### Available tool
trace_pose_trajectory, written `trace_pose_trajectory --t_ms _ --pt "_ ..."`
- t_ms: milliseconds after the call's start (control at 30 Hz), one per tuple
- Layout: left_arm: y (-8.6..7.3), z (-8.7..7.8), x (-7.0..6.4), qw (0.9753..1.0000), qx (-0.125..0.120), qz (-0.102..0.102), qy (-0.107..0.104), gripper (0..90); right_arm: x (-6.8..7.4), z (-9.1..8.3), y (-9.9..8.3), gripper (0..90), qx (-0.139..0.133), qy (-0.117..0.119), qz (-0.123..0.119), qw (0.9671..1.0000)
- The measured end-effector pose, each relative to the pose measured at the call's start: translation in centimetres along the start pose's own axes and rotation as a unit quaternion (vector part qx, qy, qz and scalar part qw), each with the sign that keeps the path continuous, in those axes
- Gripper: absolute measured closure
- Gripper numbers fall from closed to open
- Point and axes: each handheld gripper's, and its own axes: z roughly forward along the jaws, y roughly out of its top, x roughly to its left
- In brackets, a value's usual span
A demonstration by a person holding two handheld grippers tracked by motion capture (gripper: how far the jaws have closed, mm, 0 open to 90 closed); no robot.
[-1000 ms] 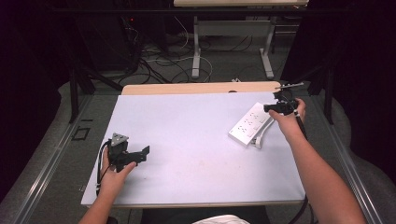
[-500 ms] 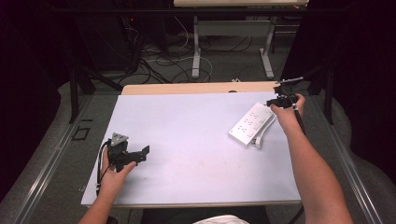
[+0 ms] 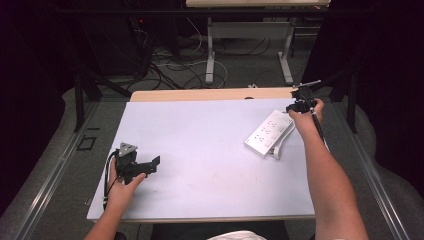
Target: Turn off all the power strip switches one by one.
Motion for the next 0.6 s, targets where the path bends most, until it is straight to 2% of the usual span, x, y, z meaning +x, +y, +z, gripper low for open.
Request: trace_pose_trajectory --t_ms 200,267,400,600 --pt "0.0 0.1 0.0 1.0 0.0 -0.002 0.001 0.2 -0.3 0.7 0.0 82.4 0.012 -0.005 0.004 0.9999" --pt "0.0 0.1 0.0 1.0 0.0 -0.003 0.001 0.2 -0.6 1.0 0.0 85.8 0.015 -0.013 0.009 0.9998" --pt "0.0 0.1 0.0 1.0 0.002 -0.002 0.001 0.2 -0.6 1.4 -0.1 90.0 0.016 -0.011 0.015 0.9997" --pt "0.0 0.1 0.0 1.0 0.0 -0.004 0.0 0.2 -0.6 2.0 -0.1 90.0 0.025 -0.016 0.017 0.9994"
